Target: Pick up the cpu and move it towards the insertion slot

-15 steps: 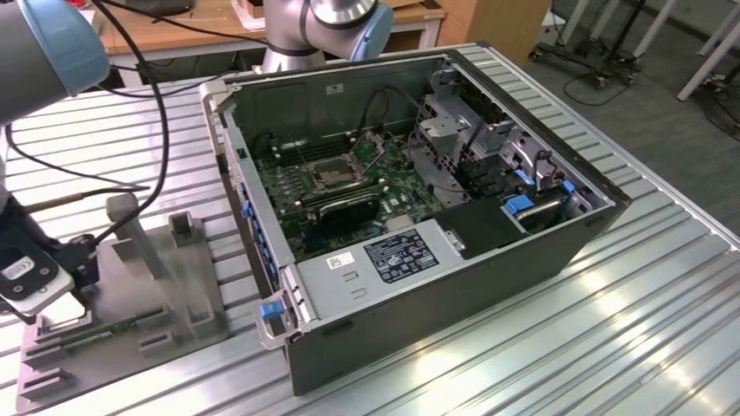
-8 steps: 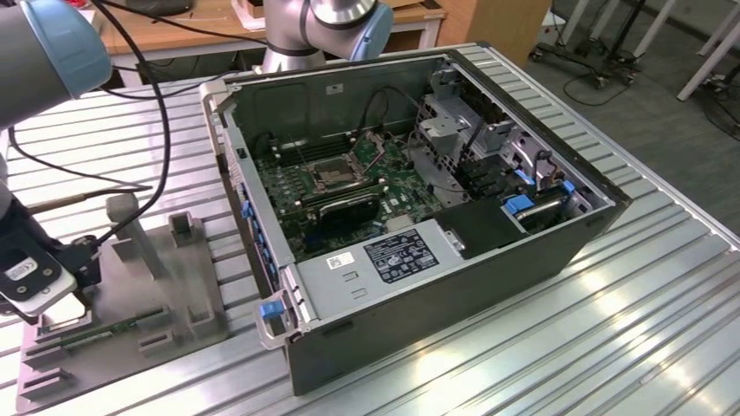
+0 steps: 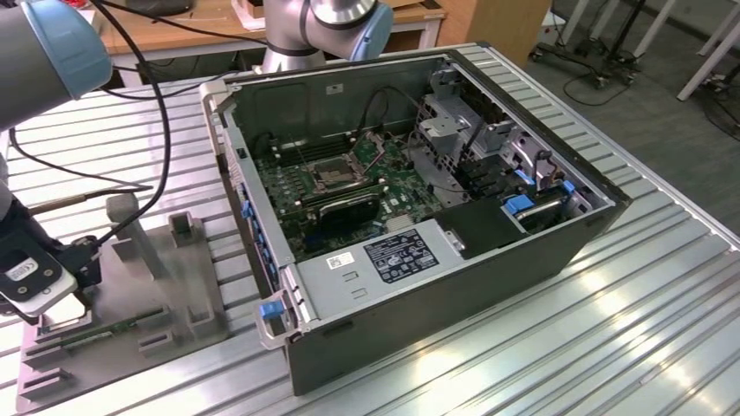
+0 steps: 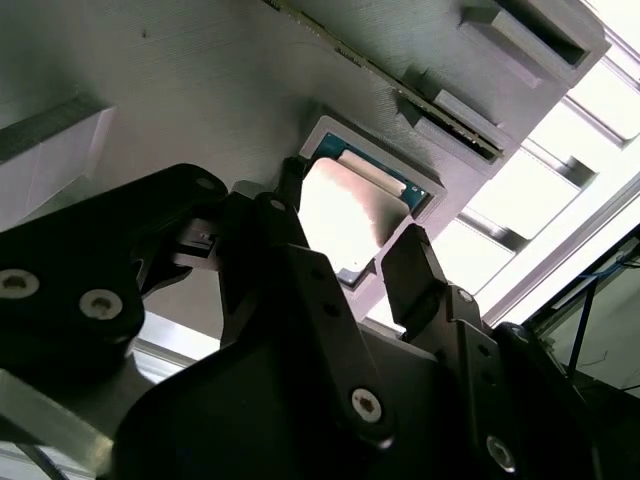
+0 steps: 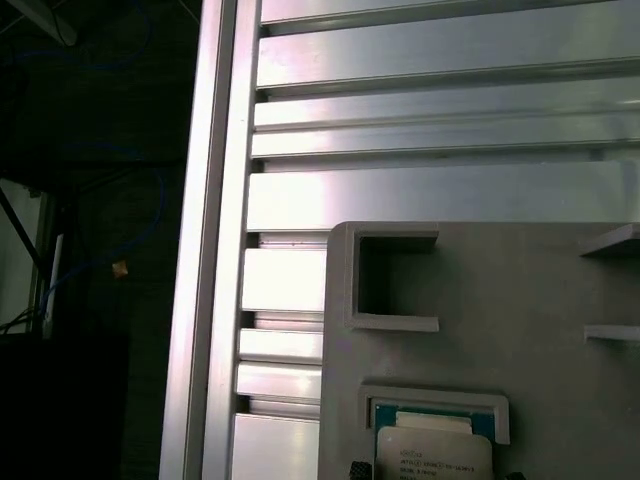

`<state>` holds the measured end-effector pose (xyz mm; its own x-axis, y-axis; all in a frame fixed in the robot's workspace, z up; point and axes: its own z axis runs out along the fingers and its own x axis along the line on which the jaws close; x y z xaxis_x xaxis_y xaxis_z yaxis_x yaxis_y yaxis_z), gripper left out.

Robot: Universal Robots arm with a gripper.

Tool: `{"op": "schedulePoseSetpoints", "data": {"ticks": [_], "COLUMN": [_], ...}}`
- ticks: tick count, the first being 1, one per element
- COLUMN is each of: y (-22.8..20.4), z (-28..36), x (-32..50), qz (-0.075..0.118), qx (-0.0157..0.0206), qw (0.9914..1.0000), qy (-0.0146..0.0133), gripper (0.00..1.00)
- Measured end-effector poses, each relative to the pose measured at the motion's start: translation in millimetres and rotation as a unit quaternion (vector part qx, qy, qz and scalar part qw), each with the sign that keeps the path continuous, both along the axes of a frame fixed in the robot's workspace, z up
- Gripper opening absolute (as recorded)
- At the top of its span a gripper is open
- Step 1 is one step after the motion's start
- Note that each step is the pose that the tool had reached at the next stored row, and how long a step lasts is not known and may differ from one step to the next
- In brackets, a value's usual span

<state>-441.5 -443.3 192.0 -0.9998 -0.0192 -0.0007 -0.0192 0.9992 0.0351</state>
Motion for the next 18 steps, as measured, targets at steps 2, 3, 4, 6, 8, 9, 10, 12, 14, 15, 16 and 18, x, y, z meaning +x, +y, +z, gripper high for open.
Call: {"op": "schedulePoseSetpoints", "data": {"ticks": [2,3,4,6,8,9,10,12,14,15,16,18], "y": [0.0,0.0,0.0,0.0,0.1,0.2,0.3,1.4,3.1,3.8,4.1,4.2], "z": [-0.1,-0.1,-0.1,-0.4,-2.4,-3.2,-3.6,-4.0,-4.4,-4.7,-4.9,-5.6], "x": [0.0,0.0,0.0,0.0,0.1,0.0,0.0,0.0,0.0,0.0,0.1,0.1], "qz": [0.0,0.0,0.0,0.0,0.0,0.0,0.0,0.0,0.0,0.0,0.0,0.0], "qx": [0.0,0.0,0.0,0.0,0.0001,0.0,0.0001,0.0,0.0,0.0001,0.0001,0.0001], "qw": [1.0,1.0,1.0,1.0,1.0,1.0,1.0,1.0,1.0,1.0,1.0,1.0], "qy": [0.0,0.0,0.0,0.0,-0.0002,0.0,0.0,0.0001,0.0,-0.0001,-0.0001,-0.0001], "gripper": [0.6,0.6,0.6,0.66,0.66,0.66,0.66,0.66,0.66,0.66,0.66,0.66]}}
